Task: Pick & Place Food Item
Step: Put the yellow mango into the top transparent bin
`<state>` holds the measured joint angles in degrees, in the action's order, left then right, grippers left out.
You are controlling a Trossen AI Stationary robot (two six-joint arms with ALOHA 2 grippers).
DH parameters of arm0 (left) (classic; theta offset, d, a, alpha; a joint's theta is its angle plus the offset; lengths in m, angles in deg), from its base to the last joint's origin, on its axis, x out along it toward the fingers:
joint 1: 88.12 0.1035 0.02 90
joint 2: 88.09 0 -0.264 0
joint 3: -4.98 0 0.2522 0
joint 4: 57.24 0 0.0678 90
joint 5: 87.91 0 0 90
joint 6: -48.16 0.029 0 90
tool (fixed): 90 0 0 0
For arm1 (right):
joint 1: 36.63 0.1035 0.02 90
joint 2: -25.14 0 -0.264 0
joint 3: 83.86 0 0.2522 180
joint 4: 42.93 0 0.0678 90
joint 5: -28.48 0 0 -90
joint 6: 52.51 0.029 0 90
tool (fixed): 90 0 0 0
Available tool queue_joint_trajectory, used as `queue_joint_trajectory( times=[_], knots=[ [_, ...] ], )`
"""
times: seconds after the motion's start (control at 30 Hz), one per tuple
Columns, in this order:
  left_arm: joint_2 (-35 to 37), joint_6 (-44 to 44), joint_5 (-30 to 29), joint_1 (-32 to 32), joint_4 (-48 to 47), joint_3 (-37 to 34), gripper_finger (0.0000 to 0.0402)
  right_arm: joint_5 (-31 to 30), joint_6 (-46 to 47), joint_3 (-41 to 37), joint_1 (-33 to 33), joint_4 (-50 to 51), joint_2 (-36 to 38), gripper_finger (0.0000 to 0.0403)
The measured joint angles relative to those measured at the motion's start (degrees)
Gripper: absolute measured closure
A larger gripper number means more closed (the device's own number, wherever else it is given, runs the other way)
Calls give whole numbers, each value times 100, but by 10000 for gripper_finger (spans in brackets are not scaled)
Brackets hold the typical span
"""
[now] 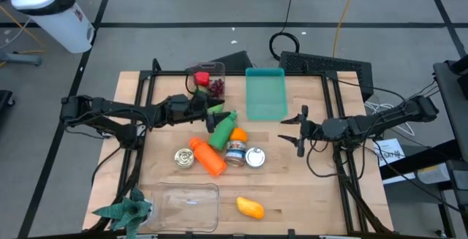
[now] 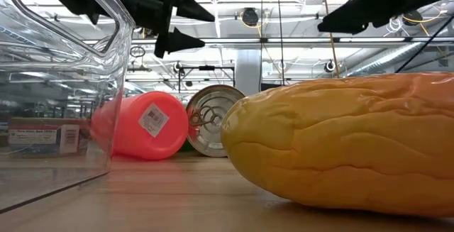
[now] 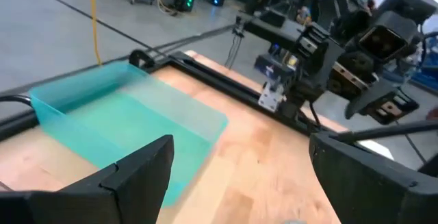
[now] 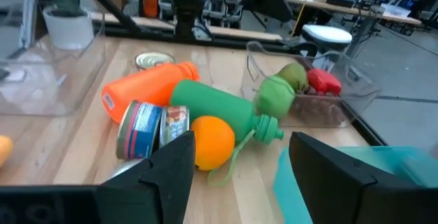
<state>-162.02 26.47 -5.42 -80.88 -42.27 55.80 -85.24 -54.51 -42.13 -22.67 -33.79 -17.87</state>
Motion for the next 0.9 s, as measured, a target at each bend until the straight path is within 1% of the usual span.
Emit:
queue_joint_trajectory(
  times=[0.07,0.13,0.37,0.47,0.63,0.7,0.8,0.9],
  knots=[
    [0,17,2,-46,-53,0,53,57,90,0,0,-173,-247,172],
    [0,17,-6,-91,-57,0,53,407,271,-2,-2,-404,-491,163],
    [0,46,-56,-126,-79,0,50,2393,691,-2,4,-2048,-1579,115],
    [0,54,-292,-126,-188,0,50,2973,965,128,69,-2254,-1965,98],
    [0,-23,-659,-126,-374,0,50,2912,1122,813,591,-1835,-2519,90],
    [0,-131,-704,-123,-368,0,50,2588,1096,1129,926,-1761,-2836,91],
    [0,-155,-706,-129,-365,0,50,1910,901,1546,1455,-1636,-3362,93],
    [0,-273,-651,-178,-373,-2,50,1368,872,2000,1813,-1503,-3978,94]
  ],
)
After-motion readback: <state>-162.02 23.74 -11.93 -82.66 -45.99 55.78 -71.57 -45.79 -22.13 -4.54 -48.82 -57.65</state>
